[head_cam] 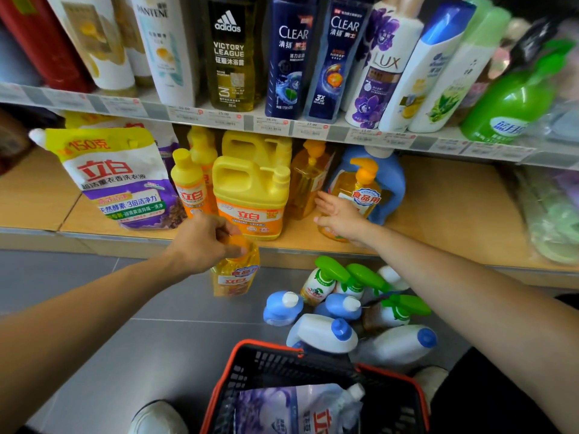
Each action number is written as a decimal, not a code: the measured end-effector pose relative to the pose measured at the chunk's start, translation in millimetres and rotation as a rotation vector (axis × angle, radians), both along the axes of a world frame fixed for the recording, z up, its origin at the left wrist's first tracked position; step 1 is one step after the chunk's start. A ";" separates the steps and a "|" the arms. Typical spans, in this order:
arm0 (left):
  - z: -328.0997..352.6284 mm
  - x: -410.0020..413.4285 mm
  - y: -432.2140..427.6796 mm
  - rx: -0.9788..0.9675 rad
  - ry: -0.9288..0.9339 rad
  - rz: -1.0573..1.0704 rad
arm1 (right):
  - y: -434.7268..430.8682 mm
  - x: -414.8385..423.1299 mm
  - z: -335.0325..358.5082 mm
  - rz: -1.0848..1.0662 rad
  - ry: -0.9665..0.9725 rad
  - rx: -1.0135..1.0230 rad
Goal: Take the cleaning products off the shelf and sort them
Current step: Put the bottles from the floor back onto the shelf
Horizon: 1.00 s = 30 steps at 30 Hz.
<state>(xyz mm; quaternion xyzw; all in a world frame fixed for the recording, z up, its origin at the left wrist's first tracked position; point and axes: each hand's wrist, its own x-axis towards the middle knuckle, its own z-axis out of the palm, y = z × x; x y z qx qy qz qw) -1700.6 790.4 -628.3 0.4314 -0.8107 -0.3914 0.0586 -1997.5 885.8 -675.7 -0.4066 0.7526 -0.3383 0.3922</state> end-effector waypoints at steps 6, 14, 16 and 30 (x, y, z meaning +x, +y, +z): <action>-2.3 1.0 0.1 -0.014 -0.018 -0.027 | 33.3 -8.0 -10.7 -0.393 0.555 -0.150; -5.2 -3.9 3.3 -0.020 -0.015 -0.048 | 55.1 -42.5 -0.2 -0.549 0.203 -0.139; -6.2 -5.0 4.8 -0.016 -0.014 -0.049 | 53.4 -45.9 -1.0 -0.507 0.177 -0.155; 2.0 -14.5 9.9 -0.017 -0.040 -0.175 | 14.9 -4.5 -13.6 -0.238 0.090 -0.226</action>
